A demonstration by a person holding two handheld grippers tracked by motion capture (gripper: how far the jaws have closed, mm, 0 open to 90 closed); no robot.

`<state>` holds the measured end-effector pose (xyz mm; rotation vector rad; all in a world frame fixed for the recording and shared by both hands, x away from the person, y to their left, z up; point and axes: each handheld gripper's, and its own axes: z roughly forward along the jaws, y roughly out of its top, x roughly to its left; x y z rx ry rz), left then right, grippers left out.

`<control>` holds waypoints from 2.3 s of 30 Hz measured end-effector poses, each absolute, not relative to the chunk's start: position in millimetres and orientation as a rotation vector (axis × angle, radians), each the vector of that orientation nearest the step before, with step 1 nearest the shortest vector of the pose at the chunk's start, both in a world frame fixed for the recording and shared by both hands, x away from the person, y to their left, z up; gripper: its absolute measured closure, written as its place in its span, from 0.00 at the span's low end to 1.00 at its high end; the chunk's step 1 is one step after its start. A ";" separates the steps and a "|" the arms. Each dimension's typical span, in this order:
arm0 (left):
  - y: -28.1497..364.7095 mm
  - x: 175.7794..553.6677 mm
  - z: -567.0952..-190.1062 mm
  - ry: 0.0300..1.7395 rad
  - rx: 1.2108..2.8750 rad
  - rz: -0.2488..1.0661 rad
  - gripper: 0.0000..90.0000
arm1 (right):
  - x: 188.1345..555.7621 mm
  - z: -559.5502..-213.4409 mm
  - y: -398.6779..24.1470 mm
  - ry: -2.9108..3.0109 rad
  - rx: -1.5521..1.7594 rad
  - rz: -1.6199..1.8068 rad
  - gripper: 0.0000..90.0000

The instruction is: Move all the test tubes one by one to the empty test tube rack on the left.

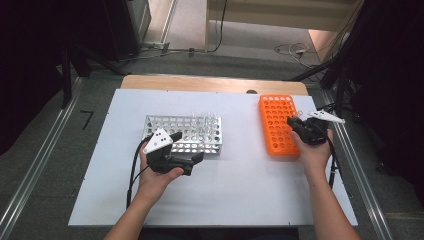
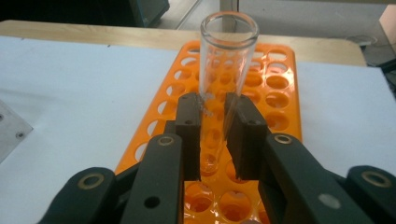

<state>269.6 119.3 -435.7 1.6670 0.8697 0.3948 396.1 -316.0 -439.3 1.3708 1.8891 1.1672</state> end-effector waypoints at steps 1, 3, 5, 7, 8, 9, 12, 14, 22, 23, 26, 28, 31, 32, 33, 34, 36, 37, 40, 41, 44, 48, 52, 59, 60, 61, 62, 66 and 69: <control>119.2 269.5 -435.5 0.868 1.665 0.395 0.00 | 394.3 -436.3 -316.5 1.884 1.364 1.177 0.82; 119.1 269.4 -435.1 0.867 1.666 0.398 0.00 | 390.6 -430.4 -316.7 1.883 1.342 1.190 0.82; 118.7 269.3 -434.8 0.867 1.667 0.397 0.00 | 386.8 -425.3 -315.7 1.893 1.314 1.197 0.82; 118.7 269.3 -434.4 0.868 1.669 0.398 0.00 | 382.9 -421.1 -313.7 1.903 1.287 1.196 0.82; 118.5 269.2 -434.2 0.868 1.669 0.398 0.00 | 380.5 -419.1 -312.7 1.908 1.279 1.199 0.82; 118.3 269.1 -434.0 0.867 1.669 0.398 0.00 | 378.5 -417.2 -311.8 1.913 1.270 1.206 0.82; 118.0 268.8 -433.1 0.864 1.665 0.400 0.00 | 371.9 -412.8 -308.9 1.929 1.245 1.228 0.82; 117.8 268.4 -432.4 0.862 1.668 0.401 0.00 | 367.0 -410.3 -306.1 1.939 1.230 1.238 0.82; 113.0 266.0 -429.7 0.841 1.682 0.402 0.01 | 348.1 -408.0 -286.6 2.031 1.132 1.268 0.82; 112.2 265.6 -429.1 0.837 1.686 0.402 0.01 | 346.1 -408.6 -283.1 2.045 1.115 1.264 0.82; 110.4 264.5 -427.1 0.823 1.692 0.400 0.01 | 340.7 -410.0 -272.5 2.086 1.080 1.268 0.82; 109.5 263.9 -426.2 0.818 1.693 0.401 0.01 | 337.4 -411.2 -266.2 2.106 1.063 1.278 0.82; 108.2 263.0 -425.6 0.815 1.698 0.400 0.02 | 332.4 -413.1 -256.8 2.142 1.029 1.288 0.82; 107.9 262.8 -425.7 0.812 1.701 0.400 0.03 | 330.5 -413.5 -254.0 2.151 1.025 1.290 0.82; 107.3 262.5 -425.7 0.810 1.702 0.399 0.04 | 328.8 -413.9 -251.3 2.159 1.013 1.287 0.82; 106.6 262.3 -425.6 0.810 1.704 0.396 0.05 | 327.3 -414.1 -248.8 2.165 1.001 1.289 0.82; 105.0 262.5 -425.4 0.804 1.713 0.394 0.05 | 323.8 -414.2 -243.7 2.183 0.986 1.298 0.82; 103.7 262.4 -425.3 0.802 1.710 0.390 0.05 | 322.4 -414.3 -241.1 2.189 0.971 1.302 0.82; 99.6 262.0 -423.9 0.795 1.714 0.381 0.05 | 316.8 -413.8 -232.7 2.212 0.944 1.312 0.82; 98.3 261.7 -423.2 0.795 1.719 0.382 0.06 | 315.0 -413.7 -229.7 2.219 0.936 1.313 0.82; 94.3 260.4 -421.6 0.781 1.729 0.384 0.08 | 310.8 -413.9 -220.4 2.252 0.891 1.311 0.82; 90.5 260.0 -419.7 0.782 1.736 0.366 0.14 | 304.7 -414.3 -209.4 2.283 0.852 1.307 0.82; 86.6 259.5 -417.3 0.771 1.740 0.357 0.20 | 299.6 -416.2 -198.0 2.312 0.794 1.301 0.82; 74.4 255.8 -414.0 0.761 1.764 0.376 0.35 | 289.1 -421.3 -177.3 2.369 0.719 1.279 0.82; 72.8 255.2 -413.8 0.759 1.765 0.372 0.37 | 287.3 -421.7 -174.4 2.375 0.716 1.277 0.82; 71.5 254.9 -413.7 0.755 1.769 0.375 0.39 | 286.0 -422.2 -171.5 2.382 0.698 1.280 0.82; 70.1 254.7 -413.7 0.752 1.767 0.370 0.41 | 284.3 -422.6 -168.7 2.388 0.688 1.277 0.82; 67.6 253.8 -412.4 0.731 1.766 0.347 0.49 | 279.0 -424.6 -159.0 2.413 0.653 1.264 0.82; 64.9 253.0 -412.0 0.710 1.766 0.332 0.55 | 276.6 -426.9 -153.0 2.425 0.633 1.260 0.82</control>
